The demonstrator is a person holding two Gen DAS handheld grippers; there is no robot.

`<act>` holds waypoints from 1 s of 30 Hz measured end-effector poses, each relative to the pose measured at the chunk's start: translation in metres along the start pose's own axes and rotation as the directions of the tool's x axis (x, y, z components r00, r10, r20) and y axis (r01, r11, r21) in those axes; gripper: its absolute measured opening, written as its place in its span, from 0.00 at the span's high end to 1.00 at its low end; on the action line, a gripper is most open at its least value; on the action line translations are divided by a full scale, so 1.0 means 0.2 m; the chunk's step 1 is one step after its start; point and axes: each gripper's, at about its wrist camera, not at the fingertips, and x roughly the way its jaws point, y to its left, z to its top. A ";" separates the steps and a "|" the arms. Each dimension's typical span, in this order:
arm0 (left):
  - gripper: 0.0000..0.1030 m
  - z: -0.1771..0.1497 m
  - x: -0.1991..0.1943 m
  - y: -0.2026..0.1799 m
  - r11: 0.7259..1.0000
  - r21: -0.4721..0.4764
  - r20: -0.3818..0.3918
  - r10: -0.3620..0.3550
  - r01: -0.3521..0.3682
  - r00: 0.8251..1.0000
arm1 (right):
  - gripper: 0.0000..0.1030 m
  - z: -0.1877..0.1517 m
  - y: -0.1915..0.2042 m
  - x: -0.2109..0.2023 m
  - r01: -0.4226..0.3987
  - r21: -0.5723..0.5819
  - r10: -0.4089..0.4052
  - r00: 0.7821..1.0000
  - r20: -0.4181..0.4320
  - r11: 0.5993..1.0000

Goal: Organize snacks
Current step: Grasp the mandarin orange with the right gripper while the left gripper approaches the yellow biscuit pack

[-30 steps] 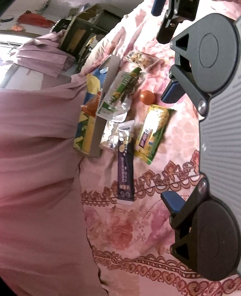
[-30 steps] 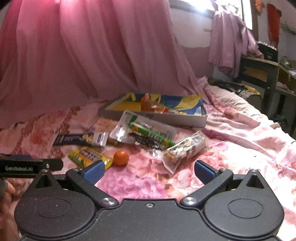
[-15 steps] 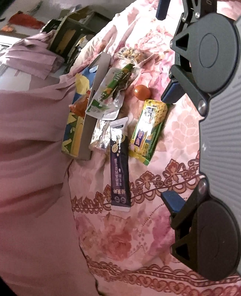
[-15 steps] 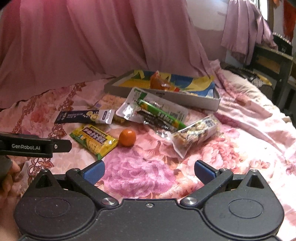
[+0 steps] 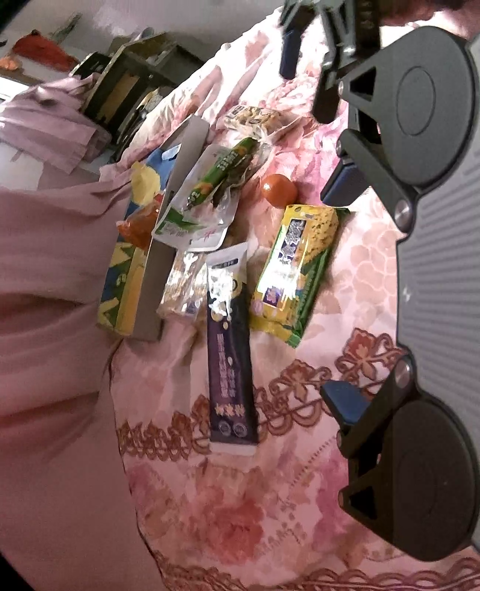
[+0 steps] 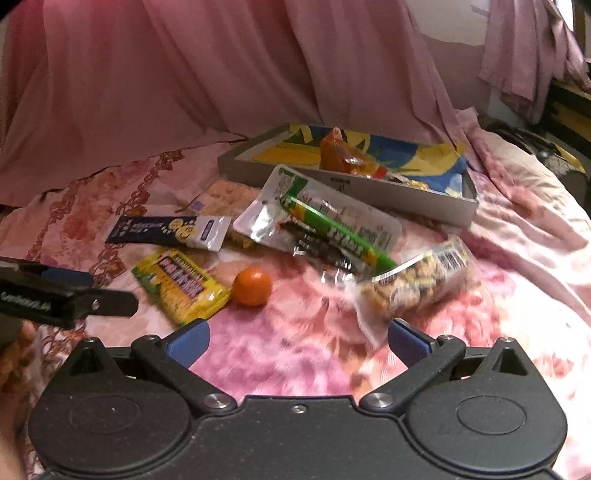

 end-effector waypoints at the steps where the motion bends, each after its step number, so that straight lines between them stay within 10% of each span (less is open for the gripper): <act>1: 0.01 0.01 0.01 0.00 1.000 0.020 0.001 -0.007 0.007 1.000 | 0.01 0.01 -0.02 0.02 -0.012 0.003 0.012 1.000 0.004 1.000; 14: 0.01 0.15 0.08 -0.01 0.940 0.326 -0.065 -0.081 0.098 0.995 | 0.20 0.06 0.00 0.26 -0.123 0.011 0.123 0.992 0.011 0.992; 30: 0.01 0.19 0.25 -0.25 0.562 0.791 -0.234 -0.087 0.242 0.968 | 0.65 0.09 0.02 0.35 -0.181 0.060 0.183 0.983 -0.033 0.982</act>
